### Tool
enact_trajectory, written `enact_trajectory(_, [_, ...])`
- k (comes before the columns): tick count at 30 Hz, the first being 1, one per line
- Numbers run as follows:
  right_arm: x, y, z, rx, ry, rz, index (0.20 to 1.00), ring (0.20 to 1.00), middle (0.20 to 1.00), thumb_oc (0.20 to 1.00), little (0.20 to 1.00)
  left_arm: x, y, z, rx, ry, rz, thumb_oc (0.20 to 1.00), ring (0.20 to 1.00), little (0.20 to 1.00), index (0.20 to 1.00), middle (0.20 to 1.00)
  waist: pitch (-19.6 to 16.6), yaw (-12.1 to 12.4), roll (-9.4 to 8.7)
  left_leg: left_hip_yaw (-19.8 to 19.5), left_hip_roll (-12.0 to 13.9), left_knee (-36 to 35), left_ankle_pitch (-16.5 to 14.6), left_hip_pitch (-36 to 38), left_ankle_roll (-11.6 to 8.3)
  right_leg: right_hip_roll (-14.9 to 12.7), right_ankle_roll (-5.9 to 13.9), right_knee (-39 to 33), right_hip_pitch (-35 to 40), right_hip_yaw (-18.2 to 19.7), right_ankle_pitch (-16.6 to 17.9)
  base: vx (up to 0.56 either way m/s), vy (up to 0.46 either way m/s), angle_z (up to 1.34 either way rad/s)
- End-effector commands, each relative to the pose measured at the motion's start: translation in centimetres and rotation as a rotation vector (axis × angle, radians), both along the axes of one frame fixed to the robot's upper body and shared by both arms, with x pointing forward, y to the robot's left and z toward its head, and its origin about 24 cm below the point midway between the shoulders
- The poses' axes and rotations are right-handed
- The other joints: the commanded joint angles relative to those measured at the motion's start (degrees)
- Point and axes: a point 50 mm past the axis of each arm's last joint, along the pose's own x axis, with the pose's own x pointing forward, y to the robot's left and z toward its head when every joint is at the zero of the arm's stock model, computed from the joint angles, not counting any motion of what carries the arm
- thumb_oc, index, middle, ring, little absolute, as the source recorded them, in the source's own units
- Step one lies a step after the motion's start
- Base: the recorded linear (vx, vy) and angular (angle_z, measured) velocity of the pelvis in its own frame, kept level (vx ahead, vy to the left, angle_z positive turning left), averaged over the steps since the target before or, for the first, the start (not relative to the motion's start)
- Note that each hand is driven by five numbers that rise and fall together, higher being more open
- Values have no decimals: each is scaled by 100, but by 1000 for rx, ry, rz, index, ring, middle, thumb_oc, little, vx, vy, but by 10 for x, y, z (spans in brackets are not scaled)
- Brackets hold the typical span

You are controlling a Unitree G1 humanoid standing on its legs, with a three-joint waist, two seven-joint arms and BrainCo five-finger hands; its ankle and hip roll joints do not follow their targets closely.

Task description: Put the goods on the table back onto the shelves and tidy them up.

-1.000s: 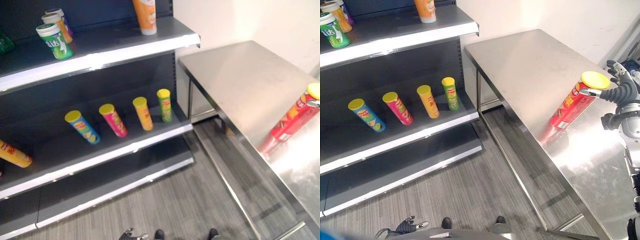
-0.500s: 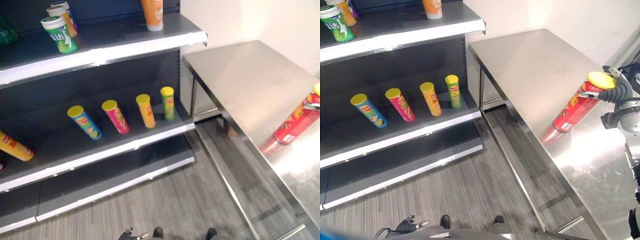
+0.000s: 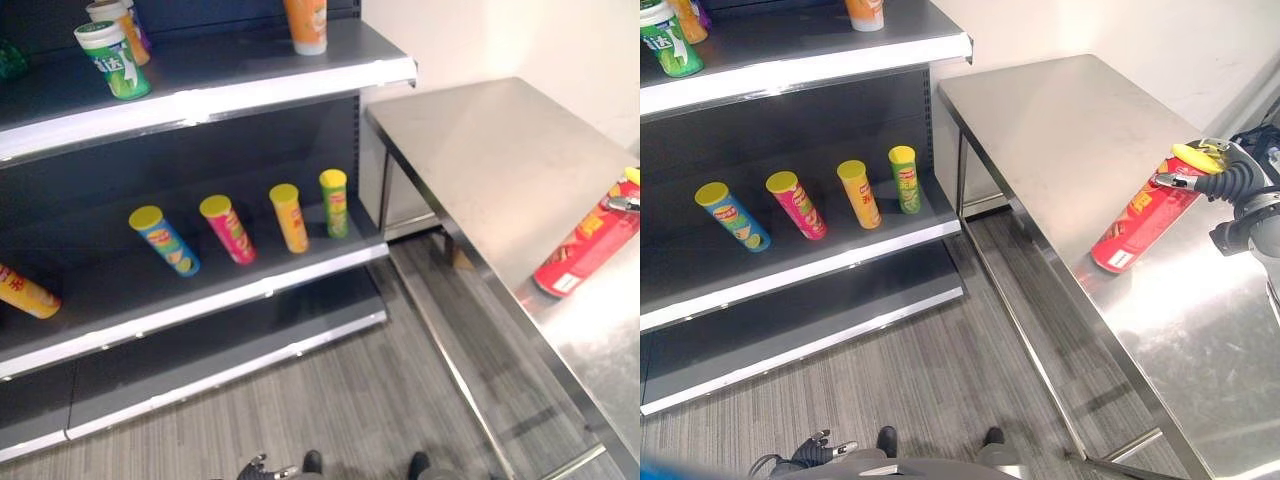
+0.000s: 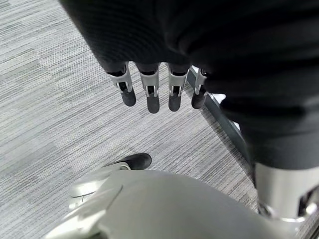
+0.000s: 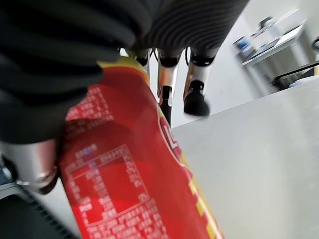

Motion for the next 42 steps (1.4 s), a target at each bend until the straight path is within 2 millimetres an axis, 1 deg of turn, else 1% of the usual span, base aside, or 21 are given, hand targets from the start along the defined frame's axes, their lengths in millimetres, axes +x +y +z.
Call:
enact_trajectory(1, [-9, 13, 35, -59, -231, 27, 200, 200, 200, 200, 200, 14, 28, 10, 72, -43, 30, 1000, 1000, 1000, 1000, 1000, -242, 29, -316, 391, 308, 368, -179, -217, -298, 158, -90, 325, -35, 372, -931, -17, -63, 2])
enact_trajectory(7, [-28, 34, 58, -75, -463, 87, 200, 200, 200, 200, 200, 28, 32, 16, 87, -105, 43, 1000, 1000, 1000, 1000, 1000, -56, 115, -325, 50, 157, 1144, -332, -709, -311, 171, -189, 351, -57, 353, -1020, -72, -70, 7])
enact_trajectory(9, [-37, 40, 66, -88, -547, 100, 200, 200, 200, 200, 200, 34, 32, 19, 86, -133, 58, 1000, 1000, 1000, 1000, 1000, 84, 115, -368, 53, 86, 1537, -318, -1043, -430, 103, -216, 341, -28, 272, -1031, -75, 31, 69])
enact_trajectory(12, [-46, 55, 69, -130, -616, 136, 200, 200, 200, 200, 200, 30, 34, 19, 90, -135, 91, 1000, 1000, 1000, 1000, 1000, 45, 122, -301, 46, 429, 1426, -338, -878, -496, 79, -151, 286, 38, 230, -976, 45, 154, 53])
enact_trajectory(13, [-48, 63, 71, -128, -648, 173, 200, 200, 200, 200, 200, 33, 36, 20, 102, -150, 95, 1000, 1000, 1000, 1000, 1000, 70, 89, -323, 13, 704, 1398, -314, -793, -523, -73, -85, 318, -8, 209, -945, 36, 198, 8])
enact_trajectory(14, [-48, 63, 70, -127, -648, 173, 200, 200, 200, 200, 200, 33, 37, 20, 102, -150, 96, 1000, 1000, 1000, 1000, 1000, 79, 90, -323, 16, 712, 1391, -317, -778, -528, -67, -85, 328, -3, 212, -955, 0, 248, -1])
enact_trajectory(16, [-50, 69, 69, -115, -676, 192, 200, 200, 200, 200, 200, 40, 41, 24, 122, -184, 129, 1000, 1000, 1000, 1000, 1000, 91, -8, -286, -42, 1204, 1330, -47, -637, -541, -337, 100, 424, -189, 149, -903, -13, 363, 8])
enact_trajectory(18, [-51, 70, 67, -114, -672, 191, 200, 200, 200, 200, 200, 42, 42, 25, 127, -195, 134, 1000, 1000, 1000, 1000, 1000, 48, -47, -224, -111, 1339, 1255, 112, -599, -610, -406, 174, 469, -244, 148, -898, 51, 460, 25])
enact_trajectory(19, [-52, 73, 62, -113, -667, 199, 200, 200, 200, 200, 200, 47, 43, 28, 138, -214, 127, 1000, 1000, 1000, 1000, 1000, -3, -35, -126, -454, 1368, 1314, 328, -663, -747, -607, 348, 496, -238, 195, -808, 93, 510, 8])
enact_trajectory(21, [-52, 78, 60, -105, -660, 222, 200, 200, 200, 200, 200, 49, 44, 29, 141, -220, 119, 1000, 1000, 1000, 1000, 1000, -49, -64, -92, -643, 1277, 1344, 200, -711, -782, -726, 411, 516, -248, 222, -765, 144, 532, 9])
enact_trajectory(22, [-55, 75, 54, -123, -638, 200, 200, 200, 200, 200, 200, 53, 47, 31, 156, -223, 84, 1000, 1000, 1000, 1000, 1000, -158, -139, -51, -464, 1153, 1110, -368, -622, -746, -1073, 574, 524, -244, 194, -610, 205, 760, 33])
enact_trajectory(23, [-54, 72, 50, -138, -616, 178, 200, 200, 200, 200, 200, 57, 49, 33, 166, -223, 46, 1000, 1000, 1000, 1000, 1000, -184, -185, -48, -341, 1045, 963, -545, -537, -689, -1248, 648, 594, -328, 203, -418, 172, 753, 46])
enact_trajectory(25, [-49, 78, 46, -138, -609, 187, 200, 200, 200, 200, 200, 62, 53, 37, 191, -225, -9, 1000, 1000, 1000, 1000, 1000, -195, -149, -153, -73, 747, 693, -694, -388, -469, -1602, 668, 797, -717, 434, 235, 25, 518, 8])
enact_trajectory(26, [-46, 86, 45, -135, -611, 217, 200, 200, 200, 200, 200, 64, 58, 40, 205, -230, -29, 1000, 1000, 1000, 1000, 1000, -136, -136, -177, 31, 649, 609, -684, -367, -377, -1760, 668, 908, -935, 405, 860, -62, 522, -32])
enact_trajectory(27, [-42, 95, 46, -122, -623, 260, 200, 200, 200, 200, 200, 64, 63, 43, 221, -229, -42, 1000, 1000, 1000, 1000, 1000, -100, -81, -166, 248, 558, 468, -626, -325, -272, -1872, 651, 979, -1195, 269, 1091, -147, 627, -56])
enact_trajectory(28, [-40, 105, 46, -106, -635, 306, 200, 200, 200, 200, 200, 65, 72, 48, 240, -234, -37, 1000, 1000, 1000, 1000, 1000, -66, -40, -45, 514, 505, 141, -486, -230, -180, -1662, 543, 1177, -1322, 101, 606, -135, 466, -66])
enact_trajectory(29, [-40, 105, 46, -106, -636, 306, 200, 200, 200, 200, 200, 65, 72, 48, 240, -235, -37, 1000, 1000, 1000, 1000, 1000, -71, -44, -55, 515, 493, 125, -460, -240, -176, -1672, 542, 1180, -1342, 107, 618, -113, 426, -65])
enact_trajectory(33, [-41, 115, 49, -120, -630, 374, 200, 200, 200, 200, 200, 61, 75, 46, 239, -215, -17, 1000, 1000, 1000, 1000, 1000, 9, 1, 46, 441, 220, 3, -282, -315, 111, -405, 188, 2016, -1461, 478, -620, -89, 315, -13])
enact_trajectory(36, [-41, 122, 50, -149, -622, 412, 200, 200, 200, 200, 200, 61, 68, 42, 210, -209, -7, 1000, 1000, 1000, 1000, 1000, 3, 15, -33, 334, -95, -14, -198, -366, 233, 451, -16, 2135, -1452, 789, -1021, -92, 209, 10])
enact_trajectory(38, [-37, 133, 50, -180, -608, 457, 200, 200, 200, 200, 200, 60, 60, 40, 180, -221, 11, 1000, 1000, 1000, 1000, 1000, -3, 171, -154, 373, -291, -17, -216, -398, 265, 642, -227, 1739, -1222, 670, -1109, -80, 95, 4])
enact_trajectory(42, [-31, 143, 42, -232, -552, 487, 200, 200, 200, 200, 200, 60, 48, 35, 139, -228, 40, 1000, 1000, 1000, 1000, 1000, 15, 283, -281, 244, -518, 401, -338, -603, 287, 667, -311, 749, -747, 913, -968, -55, 44, 8])
